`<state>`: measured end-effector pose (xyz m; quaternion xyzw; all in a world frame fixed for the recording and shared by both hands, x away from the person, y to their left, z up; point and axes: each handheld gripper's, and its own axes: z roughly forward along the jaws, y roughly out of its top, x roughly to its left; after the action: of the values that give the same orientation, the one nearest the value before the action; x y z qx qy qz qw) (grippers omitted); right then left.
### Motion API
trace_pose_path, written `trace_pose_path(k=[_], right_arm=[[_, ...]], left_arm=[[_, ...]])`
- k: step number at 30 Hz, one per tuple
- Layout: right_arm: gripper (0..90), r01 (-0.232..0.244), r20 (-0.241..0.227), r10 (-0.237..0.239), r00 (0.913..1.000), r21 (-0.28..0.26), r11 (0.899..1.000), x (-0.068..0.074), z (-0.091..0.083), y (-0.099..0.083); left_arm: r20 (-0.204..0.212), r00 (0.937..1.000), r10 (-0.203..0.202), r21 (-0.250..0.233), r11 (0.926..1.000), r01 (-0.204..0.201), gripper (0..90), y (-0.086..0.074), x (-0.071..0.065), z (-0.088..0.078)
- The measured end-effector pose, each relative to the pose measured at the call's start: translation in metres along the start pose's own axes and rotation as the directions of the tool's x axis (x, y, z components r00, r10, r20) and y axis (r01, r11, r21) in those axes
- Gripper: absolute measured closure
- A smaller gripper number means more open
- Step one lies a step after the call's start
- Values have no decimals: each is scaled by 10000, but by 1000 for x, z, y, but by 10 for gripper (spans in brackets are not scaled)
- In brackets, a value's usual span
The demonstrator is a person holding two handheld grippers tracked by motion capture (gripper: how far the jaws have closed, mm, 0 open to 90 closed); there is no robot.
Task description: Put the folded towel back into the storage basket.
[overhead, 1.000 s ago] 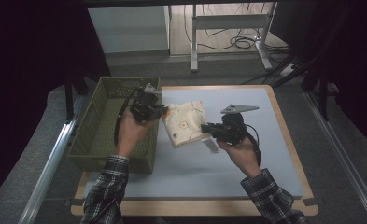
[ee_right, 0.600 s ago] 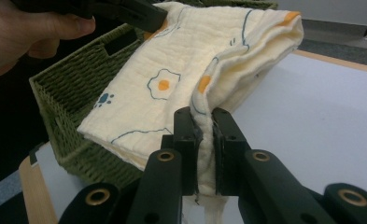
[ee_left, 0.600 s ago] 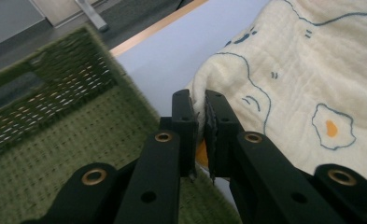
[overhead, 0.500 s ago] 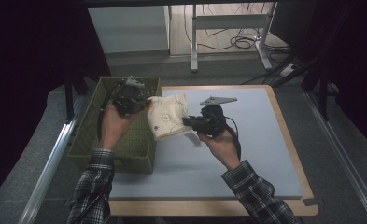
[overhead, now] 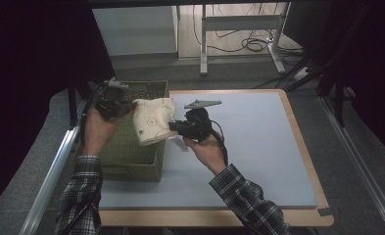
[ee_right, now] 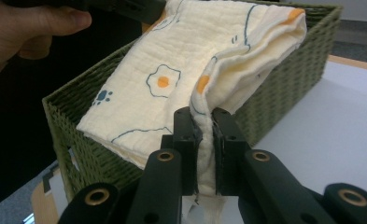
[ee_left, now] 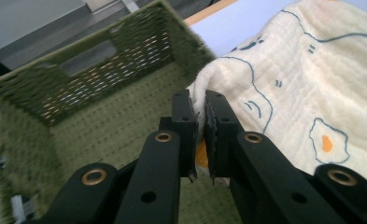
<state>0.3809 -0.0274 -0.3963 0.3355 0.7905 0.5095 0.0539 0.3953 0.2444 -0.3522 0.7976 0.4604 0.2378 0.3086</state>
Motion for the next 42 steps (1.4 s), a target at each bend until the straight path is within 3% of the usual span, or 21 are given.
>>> trace_pose_path(k=[16, 42], right_arm=[[815, 96, 85, -101, 9999, 596, 9982, 33, 63, 4], [809, 311, 216, -349, 9992, 1586, 9868, 73, 138, 18]], left_arm=[[-888, 9959, -190, 560, 9981, 240, 836, -28, 33, 5], [-1341, 9889, -634, 1247, 9889, 803, 835, -60, 86, 20]])
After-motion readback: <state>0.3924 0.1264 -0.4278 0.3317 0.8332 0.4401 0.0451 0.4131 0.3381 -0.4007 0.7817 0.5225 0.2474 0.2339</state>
